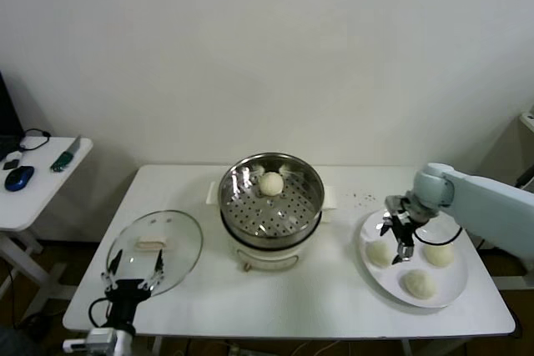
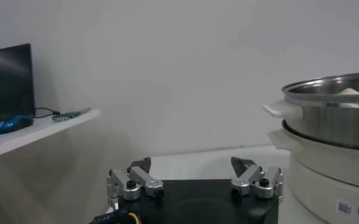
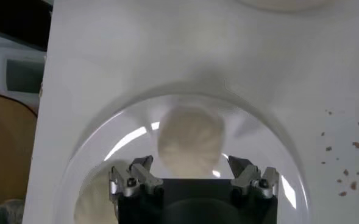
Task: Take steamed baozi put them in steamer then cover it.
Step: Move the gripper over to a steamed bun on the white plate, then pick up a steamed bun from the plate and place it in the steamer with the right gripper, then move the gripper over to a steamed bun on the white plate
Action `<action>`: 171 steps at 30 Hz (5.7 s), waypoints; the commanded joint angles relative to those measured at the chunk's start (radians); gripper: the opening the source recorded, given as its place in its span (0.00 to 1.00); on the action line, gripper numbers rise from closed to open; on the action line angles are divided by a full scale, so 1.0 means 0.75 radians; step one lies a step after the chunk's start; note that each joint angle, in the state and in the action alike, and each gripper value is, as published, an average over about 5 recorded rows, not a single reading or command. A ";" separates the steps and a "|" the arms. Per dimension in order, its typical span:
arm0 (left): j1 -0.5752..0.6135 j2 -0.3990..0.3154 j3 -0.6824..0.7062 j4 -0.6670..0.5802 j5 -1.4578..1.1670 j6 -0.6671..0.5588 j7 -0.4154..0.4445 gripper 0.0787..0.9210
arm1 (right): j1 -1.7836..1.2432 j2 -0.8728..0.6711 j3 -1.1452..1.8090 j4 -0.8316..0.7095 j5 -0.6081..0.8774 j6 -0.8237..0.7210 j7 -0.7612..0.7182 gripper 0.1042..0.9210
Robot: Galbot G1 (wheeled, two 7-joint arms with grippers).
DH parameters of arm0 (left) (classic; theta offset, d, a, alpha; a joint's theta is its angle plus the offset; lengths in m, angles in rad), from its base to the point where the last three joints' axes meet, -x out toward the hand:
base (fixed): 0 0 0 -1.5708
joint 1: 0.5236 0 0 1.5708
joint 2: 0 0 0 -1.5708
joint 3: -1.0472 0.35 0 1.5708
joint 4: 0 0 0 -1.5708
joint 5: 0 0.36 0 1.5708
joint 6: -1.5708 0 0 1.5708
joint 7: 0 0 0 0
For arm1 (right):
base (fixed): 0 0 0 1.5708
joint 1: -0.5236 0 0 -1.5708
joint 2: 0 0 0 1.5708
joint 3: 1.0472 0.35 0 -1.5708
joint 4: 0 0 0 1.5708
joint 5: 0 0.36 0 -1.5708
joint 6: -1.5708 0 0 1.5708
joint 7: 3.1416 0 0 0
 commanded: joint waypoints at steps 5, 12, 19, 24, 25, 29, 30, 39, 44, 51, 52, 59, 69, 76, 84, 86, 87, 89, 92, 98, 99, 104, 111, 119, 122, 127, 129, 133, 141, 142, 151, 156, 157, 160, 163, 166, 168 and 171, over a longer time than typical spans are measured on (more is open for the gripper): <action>0.001 0.002 -0.004 0.006 0.000 -0.004 0.001 0.88 | -0.095 0.038 0.069 -0.049 -0.020 -0.013 0.007 0.87; 0.005 0.000 -0.002 0.005 0.001 -0.006 0.001 0.88 | -0.100 0.047 0.084 -0.077 -0.028 0.002 0.007 0.78; 0.008 -0.003 0.000 0.000 0.002 -0.007 0.000 0.88 | -0.079 0.042 0.089 -0.091 -0.018 0.010 0.002 0.75; 0.012 -0.003 0.002 -0.006 0.003 -0.007 0.001 0.88 | -0.015 0.023 0.067 -0.067 0.053 0.005 0.019 0.74; 0.012 -0.002 0.003 -0.006 0.003 -0.006 0.001 0.88 | 0.025 0.019 0.043 -0.059 0.083 0.004 0.026 0.74; 0.016 -0.005 0.012 -0.021 0.001 -0.004 0.001 0.88 | 0.274 0.012 -0.129 -0.030 0.265 -0.009 0.040 0.74; 0.018 -0.008 0.015 -0.027 0.001 -0.003 0.001 0.88 | 0.349 0.016 -0.181 -0.024 0.321 -0.017 0.041 0.74; 0.025 -0.015 0.066 -0.047 0.003 -0.003 0.015 0.88 | 1.016 0.278 -0.671 -0.061 0.799 -0.030 0.000 0.74; 0.027 -0.017 0.092 -0.054 0.011 -0.012 0.025 0.88 | 1.116 0.453 -0.719 -0.068 0.964 -0.070 0.011 0.74; 0.066 -0.013 0.118 -0.071 0.020 -0.019 0.027 0.88 | 1.054 0.732 -0.682 -0.078 1.097 -0.141 0.077 0.74; 0.069 -0.013 0.119 -0.072 0.022 -0.021 0.027 0.88 | 1.035 0.770 -0.676 -0.088 1.104 -0.147 0.088 0.74; 0.077 0.008 0.118 -0.078 0.002 -0.006 0.028 0.88 | 0.895 0.982 -0.648 -0.187 1.144 -0.181 0.168 0.74; 0.062 0.022 0.111 -0.077 -0.001 0.004 0.042 0.88 | 0.700 1.105 -0.626 -0.291 1.068 -0.193 0.200 0.74; 0.069 0.018 0.107 -0.063 -0.001 0.004 0.043 0.88 | 0.603 1.124 -0.632 -0.304 1.006 -0.194 0.205 0.74; 0.063 0.016 0.103 -0.052 -0.002 0.006 0.042 0.88 | 0.531 1.153 -0.624 -0.366 0.958 -0.187 0.205 0.76; 0.061 0.017 0.101 -0.050 -0.003 0.006 0.042 0.88 | 0.520 1.158 -0.621 -0.382 0.945 -0.186 0.203 0.78; 0.060 0.018 0.099 -0.049 -0.004 0.006 0.042 0.88 | 0.518 1.160 -0.619 -0.388 0.939 -0.185 0.201 0.80; 0.057 0.020 0.098 -0.047 -0.004 0.007 0.042 0.88 | 0.518 1.162 -0.616 -0.395 0.934 -0.186 0.195 0.84; 0.053 0.021 0.097 -0.047 -0.004 0.009 0.041 0.88 | 0.531 1.160 -0.612 -0.395 0.932 -0.188 0.175 0.87; 0.054 0.022 0.097 -0.049 -0.004 0.010 0.040 0.88 | 0.625 1.087 -0.604 -0.337 0.933 -0.180 0.127 0.88; 0.054 0.022 0.097 -0.049 -0.004 0.010 0.039 0.88 | 0.654 1.062 -0.607 -0.312 0.935 -0.176 0.116 0.88; 0.053 0.021 0.096 -0.047 -0.003 0.011 0.036 0.88 | 0.820 0.874 -0.632 -0.123 0.923 -0.150 0.071 0.88; 0.040 0.018 0.090 -0.052 0.003 0.022 0.026 0.88 | 0.942 0.460 -0.630 0.172 0.769 -0.132 0.055 0.88; 0.028 0.013 0.074 -0.063 0.018 0.043 0.009 0.88 | 0.931 0.034 -0.629 0.385 0.543 -0.113 0.034 0.88; 0.027 0.004 0.071 -0.068 0.028 0.052 0.007 0.88 | 0.882 -0.098 -0.627 0.430 0.434 -0.096 0.023 0.88; 0.033 -0.013 0.071 -0.076 0.057 0.060 0.003 0.88 | 0.684 -0.268 -0.546 0.446 0.206 -0.062 0.009 0.88; 0.038 -0.021 0.072 -0.077 0.071 0.061 0.001 0.88 | 0.582 -0.318 -0.491 0.441 0.136 -0.051 0.007 0.88; 0.048 -0.034 0.072 -0.078 0.091 0.062 -0.003 0.88 | 0.390 -0.384 -0.396 0.424 0.024 -0.030 0.005 0.88; 0.046 -0.051 0.073 -0.071 0.115 0.070 -0.012 0.88 | 0.086 -0.412 -0.177 0.340 -0.080 -0.004 -0.008 0.88; 0.045 -0.053 0.073 -0.070 0.117 0.072 -0.013 0.88 | 0.064 -0.410 -0.164 0.328 -0.087 -0.001 -0.010 0.88; 0.037 -0.057 0.075 -0.055 0.129 0.078 -0.017 0.88 | -0.031 -0.355 -0.077 0.241 -0.106 0.017 -0.015 0.88; 0.035 -0.058 0.074 -0.050 0.132 0.080 -0.019 0.88 | -0.038 -0.309 -0.067 0.209 -0.096 0.015 -0.016 0.88; 0.034 -0.057 0.073 -0.049 0.132 0.079 -0.019 0.88 | -0.039 -0.302 -0.066 0.204 -0.095 0.016 -0.017 0.88; 0.033 -0.057 0.072 -0.046 0.132 0.080 -0.019 0.88 | -0.043 -0.284 -0.063 0.190 -0.092 0.016 -0.020 0.88; 0.030 -0.057 0.072 -0.045 0.132 0.082 -0.020 0.88 | -0.043 -0.274 -0.066 0.183 -0.090 0.016 -0.026 0.85; 0.028 -0.057 0.073 -0.045 0.133 0.084 -0.020 0.88 | -0.041 -0.269 -0.067 0.178 -0.085 0.018 -0.031 0.82; 0.027 -0.056 0.075 -0.045 0.133 0.085 -0.020 0.88 | -0.037 -0.267 -0.066 0.175 -0.084 0.021 -0.034 0.79; 0.026 -0.056 0.077 -0.044 0.135 0.085 -0.021 0.88 | -0.028 -0.264 -0.066 0.171 -0.082 0.027 -0.038 0.77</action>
